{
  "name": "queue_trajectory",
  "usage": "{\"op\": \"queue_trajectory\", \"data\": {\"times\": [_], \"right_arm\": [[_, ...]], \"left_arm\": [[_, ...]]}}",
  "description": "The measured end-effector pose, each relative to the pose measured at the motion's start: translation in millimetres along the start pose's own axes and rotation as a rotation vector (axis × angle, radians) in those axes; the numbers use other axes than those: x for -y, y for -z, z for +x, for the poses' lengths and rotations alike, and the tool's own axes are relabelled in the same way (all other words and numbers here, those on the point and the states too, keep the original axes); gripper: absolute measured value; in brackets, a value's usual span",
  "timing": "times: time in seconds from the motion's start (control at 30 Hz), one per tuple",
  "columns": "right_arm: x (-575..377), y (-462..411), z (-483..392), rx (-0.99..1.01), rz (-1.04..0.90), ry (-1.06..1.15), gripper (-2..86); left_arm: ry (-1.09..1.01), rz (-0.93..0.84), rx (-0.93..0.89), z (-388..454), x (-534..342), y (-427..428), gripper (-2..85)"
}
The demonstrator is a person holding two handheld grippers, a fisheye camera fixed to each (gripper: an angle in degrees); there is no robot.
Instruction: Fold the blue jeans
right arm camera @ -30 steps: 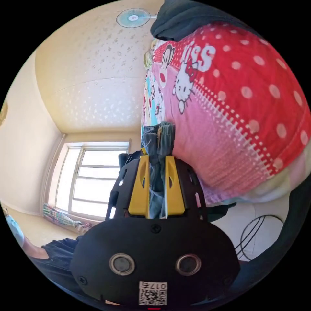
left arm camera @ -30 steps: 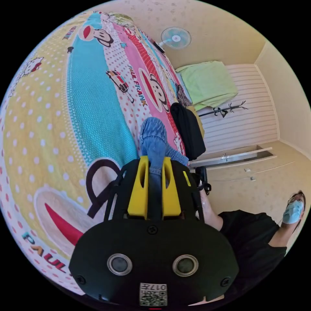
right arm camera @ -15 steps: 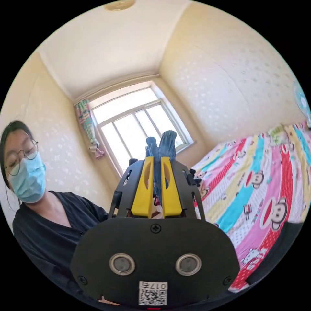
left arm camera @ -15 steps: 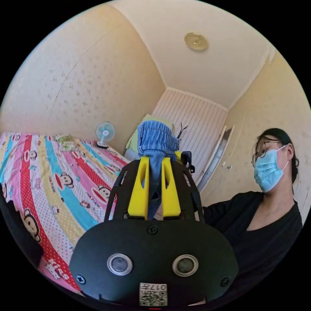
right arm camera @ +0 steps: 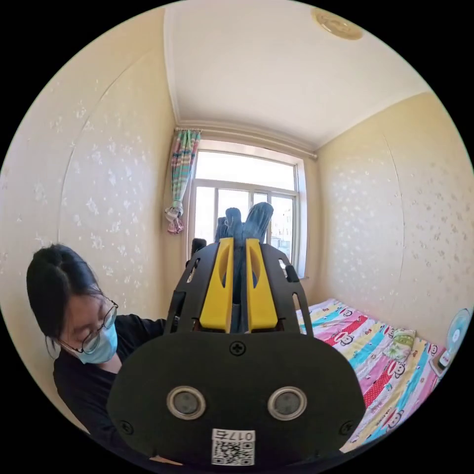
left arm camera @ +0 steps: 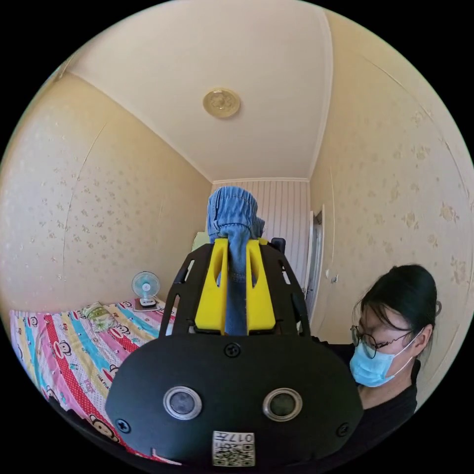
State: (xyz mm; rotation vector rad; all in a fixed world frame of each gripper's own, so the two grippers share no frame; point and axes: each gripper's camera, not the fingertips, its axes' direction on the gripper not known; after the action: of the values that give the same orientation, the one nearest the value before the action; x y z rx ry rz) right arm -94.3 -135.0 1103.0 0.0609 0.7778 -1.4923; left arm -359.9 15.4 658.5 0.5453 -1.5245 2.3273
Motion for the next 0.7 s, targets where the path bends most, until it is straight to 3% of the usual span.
{"op": "queue_trajectory", "data": {"times": [0.2, 0.37, 0.47, 0.57, 0.63, 0.7], "right_arm": [[50.2, -14.6, 2.5, 0.035, 0.012, -0.09, 1.4], [43.5, -52.2, 45.4, -0.065, -0.036, -0.194, 1.3], [13.0, -83.9, 104.6, -0.079, -0.055, -0.273, 1.3], [-11.4, -117.7, 177.8, -0.117, -0.089, -0.385, 1.4], [-12.0, -133.4, 217.7, -0.149, -0.083, -0.443, 1.4], [9.5, -128.1, 252.3, -0.104, 0.042, -0.489, 1.6]], "left_arm": [[0.102, -0.078, -0.071, -19.5, 71.5, -20.3, 6.3], [0.211, -0.103, -0.032, -66.5, 68.6, -29.9, 6.2], [0.332, -0.117, -0.044, -130.2, 46.3, -37.9, 6.2], [0.43, -0.124, -0.166, -216.1, 36.9, -49.5, 5.8], [0.546, -0.054, -0.205, -279.6, 43.4, -47.5, 3.0], [0.561, 0.059, -0.224, -301.7, 60.8, -36.9, 0.2]]}}
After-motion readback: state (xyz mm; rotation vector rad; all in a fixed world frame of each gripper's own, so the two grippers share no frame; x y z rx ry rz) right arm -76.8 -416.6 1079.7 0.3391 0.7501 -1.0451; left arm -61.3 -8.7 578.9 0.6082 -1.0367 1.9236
